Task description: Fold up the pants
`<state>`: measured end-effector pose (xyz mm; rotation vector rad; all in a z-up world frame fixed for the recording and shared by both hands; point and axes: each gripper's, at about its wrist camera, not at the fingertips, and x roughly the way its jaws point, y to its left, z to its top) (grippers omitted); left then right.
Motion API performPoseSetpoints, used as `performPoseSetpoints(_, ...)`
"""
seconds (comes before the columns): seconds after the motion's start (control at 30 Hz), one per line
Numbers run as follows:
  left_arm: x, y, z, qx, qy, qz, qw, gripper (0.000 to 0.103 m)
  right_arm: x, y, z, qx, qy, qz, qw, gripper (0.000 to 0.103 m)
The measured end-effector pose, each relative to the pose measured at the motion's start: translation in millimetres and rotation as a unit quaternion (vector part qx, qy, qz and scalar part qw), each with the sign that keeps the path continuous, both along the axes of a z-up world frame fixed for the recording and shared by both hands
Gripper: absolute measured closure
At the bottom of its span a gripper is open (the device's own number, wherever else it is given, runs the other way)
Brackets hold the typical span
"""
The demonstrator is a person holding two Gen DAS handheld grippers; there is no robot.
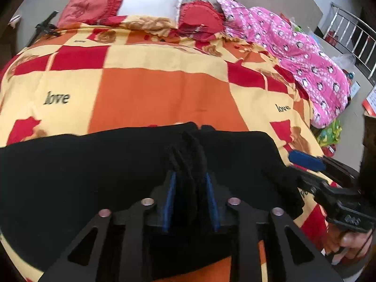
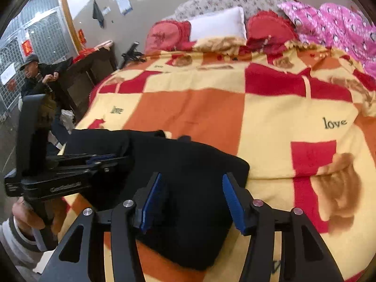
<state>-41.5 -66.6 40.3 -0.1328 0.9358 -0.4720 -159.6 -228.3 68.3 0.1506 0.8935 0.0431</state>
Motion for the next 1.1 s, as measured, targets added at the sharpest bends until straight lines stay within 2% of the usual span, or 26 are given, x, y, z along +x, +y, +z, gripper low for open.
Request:
performPoseSetpoints(0.13, -7.8, 13.7, -2.1, -0.002, -0.001, 0.006, 1.0, 0.068, -6.5, 18.6, -1.0, -0.014, 0.009, 0.027, 1.0, 0.048)
performPoseSetpoints(0.3, -11.0, 22.8, -2.5, -0.003, -0.004, 0.014, 0.9999, 0.066, 1.5, 40.1, -27.0, -0.047, 0.042, 0.059, 0.996, 0.049)
performPoseSetpoints(0.57, -21.8, 43.2, 9.7, 0.01, -0.025, 0.023, 0.9994, 0.062, 2.0, 34.6, 0.2, -0.006, 0.02, 0.054, 0.998, 0.048)
performPoseSetpoints(0.77, -27.7, 64.3, 14.1, 0.009, -0.032, 0.035, 0.9988, 0.058, 16.6, 34.4, -9.7, 0.0, 0.03, 0.045, 0.999, 0.047)
performPoseSetpoints(0.87, -29.4, 75.1, 12.4, 0.005, -0.024, 0.043, 0.9988, 0.058, 25.8, 37.8, -29.2, -0.008, 0.047, 0.05, 0.998, 0.042)
performPoseSetpoints(0.97, -30.3, 85.5, 12.6, 0.001, -0.019, 0.052, 0.9985, 0.058, 27.6, 39.1, -26.7, 0.008, 0.044, 0.053, 0.998, 0.03)
performPoseSetpoints(1.1, -34.0, 101.1, 16.9, -0.002, -0.02, 0.064, 0.9978, 0.057, 32.9, 46.6, -15.0, 0.008, 0.046, 0.052, 0.998, 0.029)
